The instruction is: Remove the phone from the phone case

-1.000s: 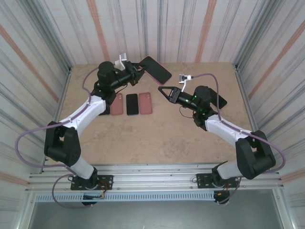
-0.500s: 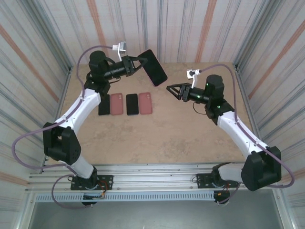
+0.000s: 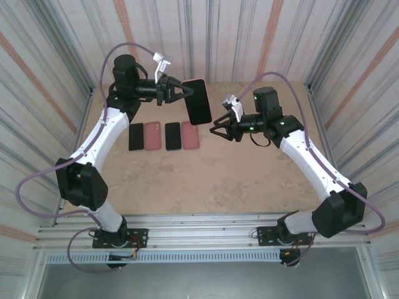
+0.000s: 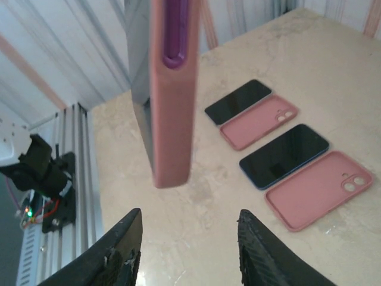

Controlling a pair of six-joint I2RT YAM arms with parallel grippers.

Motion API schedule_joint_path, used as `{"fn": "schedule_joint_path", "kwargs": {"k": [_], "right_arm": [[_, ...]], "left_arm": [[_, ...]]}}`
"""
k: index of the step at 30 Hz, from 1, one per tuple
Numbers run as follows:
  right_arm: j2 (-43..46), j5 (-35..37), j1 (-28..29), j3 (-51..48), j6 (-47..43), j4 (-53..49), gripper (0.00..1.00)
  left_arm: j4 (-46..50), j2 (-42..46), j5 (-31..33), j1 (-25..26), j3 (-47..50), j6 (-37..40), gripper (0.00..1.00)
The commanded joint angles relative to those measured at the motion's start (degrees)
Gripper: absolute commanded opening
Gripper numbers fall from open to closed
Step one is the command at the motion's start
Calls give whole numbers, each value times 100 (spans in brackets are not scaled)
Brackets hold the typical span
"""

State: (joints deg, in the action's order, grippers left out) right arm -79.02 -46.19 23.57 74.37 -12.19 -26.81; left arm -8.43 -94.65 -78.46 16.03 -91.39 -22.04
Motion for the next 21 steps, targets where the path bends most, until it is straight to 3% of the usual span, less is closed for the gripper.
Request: {"fn": "schedule_joint_path", "kwargs": {"k": [1, 10, 21], "right_arm": [[-138, -186, 16, 376, -749, -614, 41], [-235, -573, 84, 522, -929, -531, 33], [-634, -769, 196, 1034, -1315, -1175, 26]], "left_arm": [[388, 52, -552, -65, -251, 666, 0], [654, 54, -524, -65, -178, 846, 0], [679, 86, -507, -48, -133, 824, 0]]}}
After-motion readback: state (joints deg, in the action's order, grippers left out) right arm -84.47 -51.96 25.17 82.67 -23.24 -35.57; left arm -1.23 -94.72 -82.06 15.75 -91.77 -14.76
